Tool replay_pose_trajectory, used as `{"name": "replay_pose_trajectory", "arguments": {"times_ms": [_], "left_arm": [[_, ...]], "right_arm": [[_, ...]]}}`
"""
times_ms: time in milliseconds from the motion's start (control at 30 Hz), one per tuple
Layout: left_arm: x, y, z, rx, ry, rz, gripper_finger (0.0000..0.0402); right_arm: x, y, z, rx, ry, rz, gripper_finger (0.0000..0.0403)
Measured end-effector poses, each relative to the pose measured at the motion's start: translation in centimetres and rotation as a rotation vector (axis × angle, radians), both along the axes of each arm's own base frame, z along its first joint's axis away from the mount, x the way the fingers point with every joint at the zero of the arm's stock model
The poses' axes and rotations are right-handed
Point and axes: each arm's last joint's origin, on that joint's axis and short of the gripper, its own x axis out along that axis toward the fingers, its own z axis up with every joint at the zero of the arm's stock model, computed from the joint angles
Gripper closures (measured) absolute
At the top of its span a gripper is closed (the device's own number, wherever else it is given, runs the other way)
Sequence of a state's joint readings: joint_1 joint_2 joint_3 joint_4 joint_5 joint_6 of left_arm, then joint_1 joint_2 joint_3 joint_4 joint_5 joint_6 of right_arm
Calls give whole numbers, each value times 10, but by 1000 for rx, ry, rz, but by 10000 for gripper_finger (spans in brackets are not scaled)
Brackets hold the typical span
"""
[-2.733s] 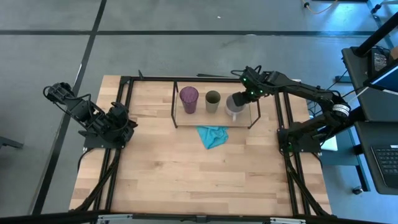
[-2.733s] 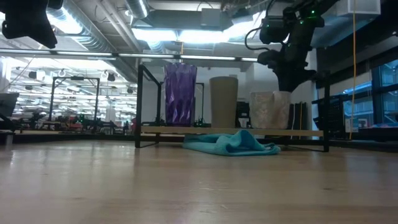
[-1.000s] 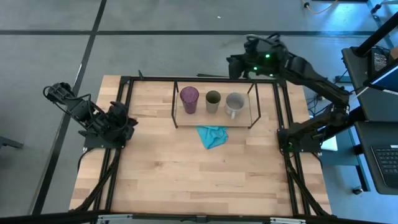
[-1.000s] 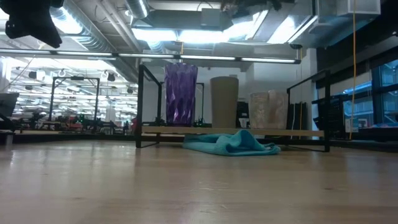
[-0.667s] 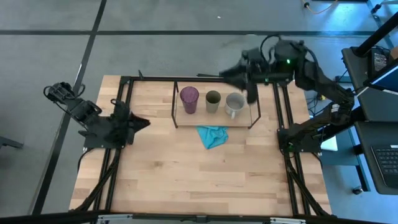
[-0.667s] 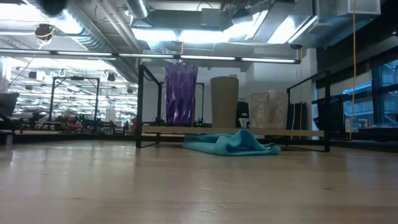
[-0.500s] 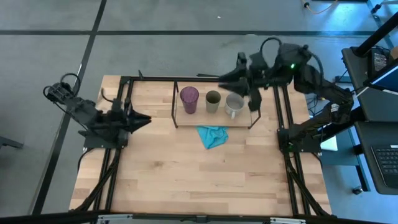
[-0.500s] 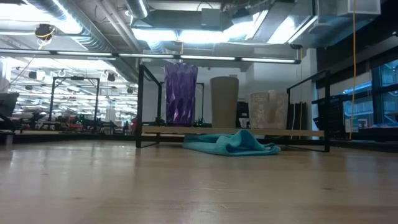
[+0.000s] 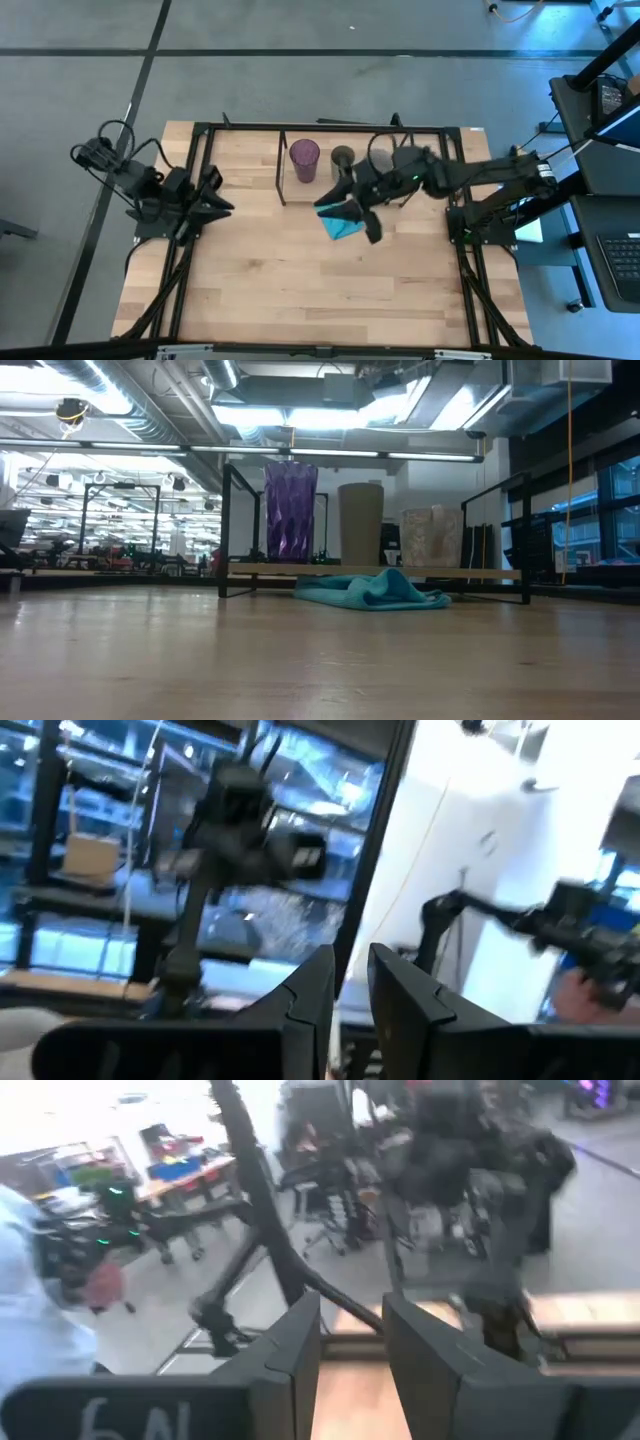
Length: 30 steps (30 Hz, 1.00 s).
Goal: Stack small to large cups/mugs on shelf
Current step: Return to Home Position
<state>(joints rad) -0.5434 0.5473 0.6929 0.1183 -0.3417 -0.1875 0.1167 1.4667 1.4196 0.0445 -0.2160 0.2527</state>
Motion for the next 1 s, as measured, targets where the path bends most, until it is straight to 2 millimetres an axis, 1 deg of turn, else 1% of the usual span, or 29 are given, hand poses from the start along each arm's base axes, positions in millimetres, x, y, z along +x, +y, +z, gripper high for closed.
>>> {"name": "replay_pose_trajectory", "arguments": {"times_ms": [67,133,200,333,400,500,633,733,833,933,1000], "left_arm": [[-2,1,-12,-23,-18,-22,342],[-5,2,-24,-39,-6,-38,342],[-11,5,-32,-36,-13,-48,342],[-33,19,-32,9,-81,-23,342],[-45,27,-34,31,-91,7,342],[-61,38,-39,44,-88,80,342],[-78,54,-49,22,-42,241,342],[-80,59,-52,18,23,375,342],[-83,62,-49,1,26,411,342],[-83,64,-51,-11,53,496,342],[-84,65,-50,-17,53,520,342]], "right_arm": [[3,0,-22,34,15,-7,291],[0,-2,-36,64,-6,-12,291],[-9,-6,-39,91,-43,-18,291],[-31,-17,-50,111,-22,-52,291],[-47,-23,-53,108,-28,-83,291],[-71,-33,-52,112,-66,-127,291],[-98,-43,-61,115,-74,-175,291],[-119,-51,-63,117,-113,-223,291],[-134,-60,-73,133,-110,-311,291],[-150,-67,-81,142,-129,-357,291],[-159,-71,-88,143,-135,-384,291]]}}
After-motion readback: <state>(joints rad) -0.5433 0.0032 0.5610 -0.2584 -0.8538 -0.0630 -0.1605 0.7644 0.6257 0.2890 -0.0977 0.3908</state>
